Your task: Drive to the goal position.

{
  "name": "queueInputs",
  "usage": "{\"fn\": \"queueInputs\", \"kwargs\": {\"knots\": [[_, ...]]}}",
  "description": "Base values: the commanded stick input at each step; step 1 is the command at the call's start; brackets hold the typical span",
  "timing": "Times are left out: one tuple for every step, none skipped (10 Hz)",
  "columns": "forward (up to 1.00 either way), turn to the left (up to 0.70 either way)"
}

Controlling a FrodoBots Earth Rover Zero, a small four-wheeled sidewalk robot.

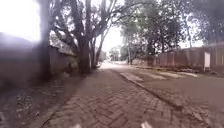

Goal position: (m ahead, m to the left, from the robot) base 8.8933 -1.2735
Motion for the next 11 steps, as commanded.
{"fn": "queueInputs", "kwargs": {"knots": [[0.7,0.01],[0.7,0.0],[0.7,0.0],[0.7,0.12],[0.7,0.05],[0.7,0.0],[0.7,0.0],[0.7,0.0],[0.7,0.0],[0.7,0.0],[0.7,0.02]]}}
